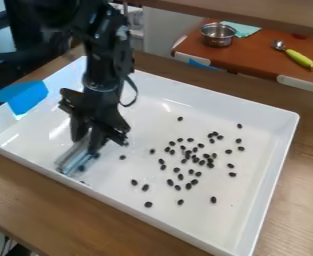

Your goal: Sweep into pile

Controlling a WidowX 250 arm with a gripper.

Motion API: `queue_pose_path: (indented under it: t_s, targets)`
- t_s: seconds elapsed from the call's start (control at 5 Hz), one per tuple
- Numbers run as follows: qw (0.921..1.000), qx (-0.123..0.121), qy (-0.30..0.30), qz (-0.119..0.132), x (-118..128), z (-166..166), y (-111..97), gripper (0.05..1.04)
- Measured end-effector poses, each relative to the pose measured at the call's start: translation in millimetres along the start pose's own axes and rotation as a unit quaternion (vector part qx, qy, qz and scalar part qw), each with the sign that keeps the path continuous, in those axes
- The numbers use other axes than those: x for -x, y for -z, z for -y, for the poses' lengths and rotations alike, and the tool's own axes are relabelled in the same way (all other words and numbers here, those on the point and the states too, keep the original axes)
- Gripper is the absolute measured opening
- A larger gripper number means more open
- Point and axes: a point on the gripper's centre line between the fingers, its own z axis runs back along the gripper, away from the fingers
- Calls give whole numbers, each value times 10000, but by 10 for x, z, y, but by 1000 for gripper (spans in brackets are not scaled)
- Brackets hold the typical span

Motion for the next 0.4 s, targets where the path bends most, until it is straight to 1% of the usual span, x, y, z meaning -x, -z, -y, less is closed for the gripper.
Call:
queue_pose_path:
  t_s: [0.2, 0.4]
  targets:
    - [9998, -13, -162, 72, -60, 199, -28, 354]
    - [9998, 9, -131, 164, -113, 494, -94, 350]
